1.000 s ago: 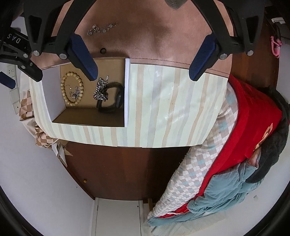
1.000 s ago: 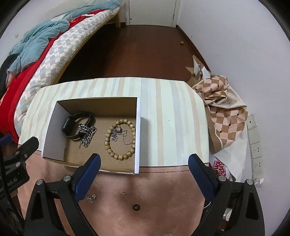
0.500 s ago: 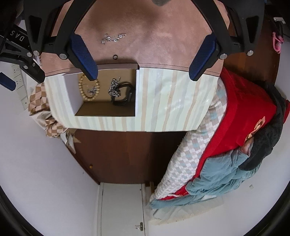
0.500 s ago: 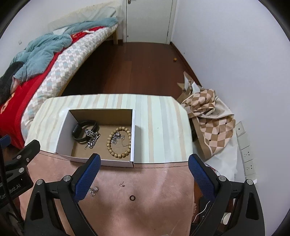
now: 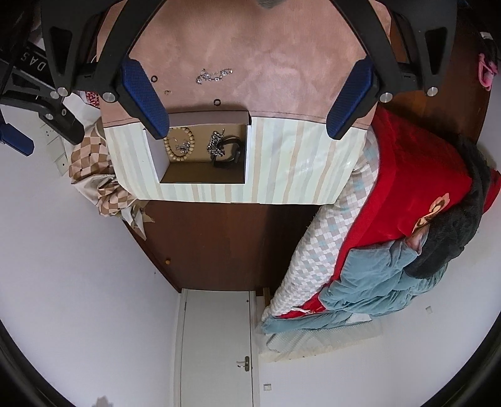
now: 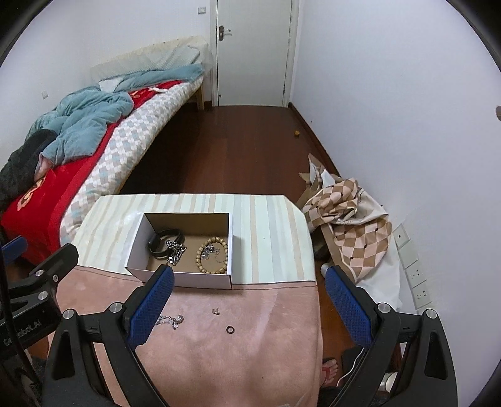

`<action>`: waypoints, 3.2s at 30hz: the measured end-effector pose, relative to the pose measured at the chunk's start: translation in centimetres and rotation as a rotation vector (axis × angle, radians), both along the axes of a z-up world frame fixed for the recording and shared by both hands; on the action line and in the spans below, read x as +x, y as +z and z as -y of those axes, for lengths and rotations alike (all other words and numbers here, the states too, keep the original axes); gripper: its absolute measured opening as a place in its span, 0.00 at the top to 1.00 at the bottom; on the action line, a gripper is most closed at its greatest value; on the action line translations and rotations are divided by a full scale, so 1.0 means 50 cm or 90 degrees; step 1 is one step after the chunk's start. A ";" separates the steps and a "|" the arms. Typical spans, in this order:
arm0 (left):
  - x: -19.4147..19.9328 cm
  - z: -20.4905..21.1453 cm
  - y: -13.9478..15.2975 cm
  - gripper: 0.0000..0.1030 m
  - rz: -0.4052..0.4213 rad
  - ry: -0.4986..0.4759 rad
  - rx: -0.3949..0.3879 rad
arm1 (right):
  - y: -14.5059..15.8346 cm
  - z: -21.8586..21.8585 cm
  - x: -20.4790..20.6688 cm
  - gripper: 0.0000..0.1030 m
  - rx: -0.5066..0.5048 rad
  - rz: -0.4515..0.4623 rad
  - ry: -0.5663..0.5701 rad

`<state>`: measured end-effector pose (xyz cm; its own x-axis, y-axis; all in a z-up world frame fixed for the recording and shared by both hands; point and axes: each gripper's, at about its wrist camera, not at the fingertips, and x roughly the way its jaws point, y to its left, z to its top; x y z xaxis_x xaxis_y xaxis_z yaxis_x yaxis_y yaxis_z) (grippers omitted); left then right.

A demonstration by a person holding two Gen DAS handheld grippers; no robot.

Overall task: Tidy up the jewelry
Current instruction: 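Lift both grippers out of the box back over the table, then grasp the black ring with the right gripper while the left grasps the silver link bracelet, then carry the ring and bracelet into the white box and open both grippers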

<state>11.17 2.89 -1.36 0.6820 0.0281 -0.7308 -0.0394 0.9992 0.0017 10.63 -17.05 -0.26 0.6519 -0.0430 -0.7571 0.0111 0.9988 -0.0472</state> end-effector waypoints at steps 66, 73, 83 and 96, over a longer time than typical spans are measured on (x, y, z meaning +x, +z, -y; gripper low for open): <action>0.078 0.055 -0.409 0.95 -0.242 -0.121 -0.054 | -0.430 0.058 -0.004 0.88 0.082 -0.116 -0.006; 0.046 0.015 -0.346 0.95 -0.217 -0.103 -0.128 | -0.392 0.059 -0.009 0.88 0.109 -0.095 -0.003; 0.044 -0.022 -0.241 0.95 -0.175 -0.100 -0.185 | -0.309 0.043 -0.011 0.88 0.158 -0.063 0.020; 0.111 -0.009 -0.034 0.95 -0.067 -0.152 -0.193 | -0.127 0.029 0.063 0.88 0.198 0.011 0.075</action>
<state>16.71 3.33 -3.07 0.5646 -0.3498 -0.7476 0.1796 0.9361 -0.3024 13.77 -18.51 -6.63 0.6518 0.2650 -0.7106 -0.1068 0.9597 0.2599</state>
